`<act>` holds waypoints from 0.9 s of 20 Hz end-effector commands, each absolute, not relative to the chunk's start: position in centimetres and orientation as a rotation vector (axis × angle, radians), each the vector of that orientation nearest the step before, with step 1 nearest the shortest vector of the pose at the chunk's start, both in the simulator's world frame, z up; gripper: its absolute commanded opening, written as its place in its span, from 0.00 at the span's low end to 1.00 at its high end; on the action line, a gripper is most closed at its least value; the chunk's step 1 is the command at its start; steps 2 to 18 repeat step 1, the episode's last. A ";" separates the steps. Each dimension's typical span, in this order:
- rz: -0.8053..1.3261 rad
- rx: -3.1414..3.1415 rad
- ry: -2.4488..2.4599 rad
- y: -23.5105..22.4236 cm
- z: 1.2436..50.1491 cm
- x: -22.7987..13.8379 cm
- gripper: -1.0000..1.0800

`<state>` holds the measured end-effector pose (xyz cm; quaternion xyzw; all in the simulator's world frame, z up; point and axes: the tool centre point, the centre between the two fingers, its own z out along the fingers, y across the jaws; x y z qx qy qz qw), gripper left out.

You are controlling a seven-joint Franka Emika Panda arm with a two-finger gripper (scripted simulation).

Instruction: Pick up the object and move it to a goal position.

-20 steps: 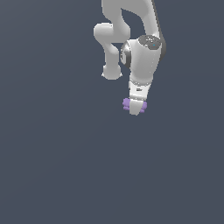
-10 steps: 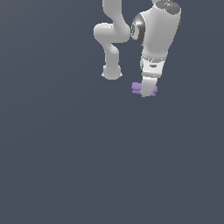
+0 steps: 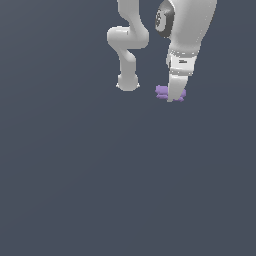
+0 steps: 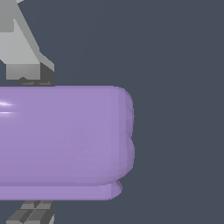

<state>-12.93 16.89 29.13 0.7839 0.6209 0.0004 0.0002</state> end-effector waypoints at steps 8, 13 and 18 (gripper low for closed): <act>0.000 2.464 1.949 16.9 29.3 -12.9 0.00; 0.000 2.464 1.949 16.9 29.3 -12.9 0.00; 0.000 2.464 1.949 16.9 29.3 -12.9 0.00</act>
